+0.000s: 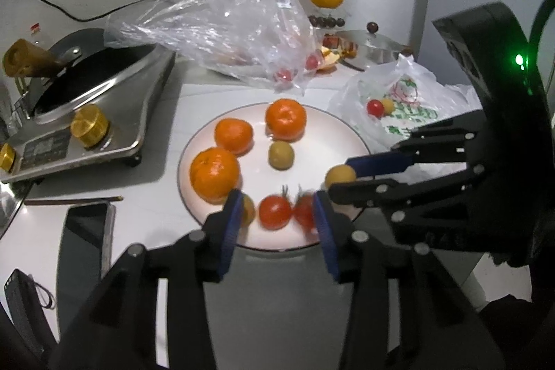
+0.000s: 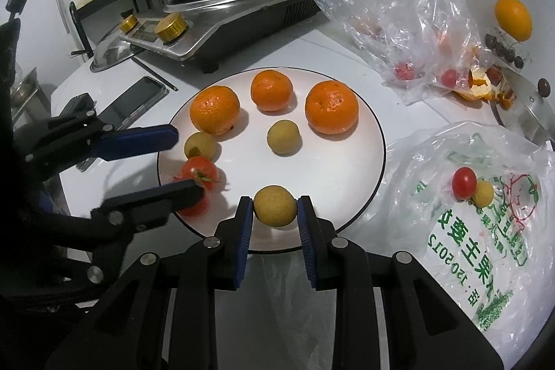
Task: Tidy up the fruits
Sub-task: 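Lower the tomato onto the plate and open the left gripper while the right releases the plum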
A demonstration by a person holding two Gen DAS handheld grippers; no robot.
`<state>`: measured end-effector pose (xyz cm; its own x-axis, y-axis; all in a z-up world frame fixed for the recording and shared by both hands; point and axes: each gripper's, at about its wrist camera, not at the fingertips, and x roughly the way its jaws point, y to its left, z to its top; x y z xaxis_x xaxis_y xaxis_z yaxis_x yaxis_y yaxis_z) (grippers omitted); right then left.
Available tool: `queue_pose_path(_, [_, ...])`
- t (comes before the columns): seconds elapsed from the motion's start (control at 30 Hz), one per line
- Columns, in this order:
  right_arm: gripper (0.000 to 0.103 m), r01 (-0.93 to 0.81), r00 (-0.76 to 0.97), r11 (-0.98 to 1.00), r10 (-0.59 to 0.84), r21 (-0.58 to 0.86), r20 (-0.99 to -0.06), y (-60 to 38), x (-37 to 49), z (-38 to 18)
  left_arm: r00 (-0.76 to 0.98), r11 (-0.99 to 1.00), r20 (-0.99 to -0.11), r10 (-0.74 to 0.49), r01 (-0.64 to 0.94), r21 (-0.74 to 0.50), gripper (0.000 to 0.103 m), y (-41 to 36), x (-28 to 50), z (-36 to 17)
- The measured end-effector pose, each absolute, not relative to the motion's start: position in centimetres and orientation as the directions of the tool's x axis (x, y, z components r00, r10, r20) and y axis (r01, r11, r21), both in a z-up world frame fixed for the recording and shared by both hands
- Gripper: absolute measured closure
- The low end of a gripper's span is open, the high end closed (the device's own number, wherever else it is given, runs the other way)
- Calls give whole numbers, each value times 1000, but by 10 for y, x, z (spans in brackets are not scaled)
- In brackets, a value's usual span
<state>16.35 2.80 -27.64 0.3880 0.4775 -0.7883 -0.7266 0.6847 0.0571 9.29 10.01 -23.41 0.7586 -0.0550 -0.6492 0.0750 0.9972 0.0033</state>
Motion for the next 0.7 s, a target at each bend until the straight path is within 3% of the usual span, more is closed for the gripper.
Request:
queue_pose_path(0.43, [75,-711,405,700,481,63,-778,19,163,-271,760,998,-650,-28,58,24,60,100,94,-231])
queue_pose_path(0.7, [75,-696,433,716,485,60,-760,3,164,-260,766,998,-643,-22,53,29,54,91,96,-226])
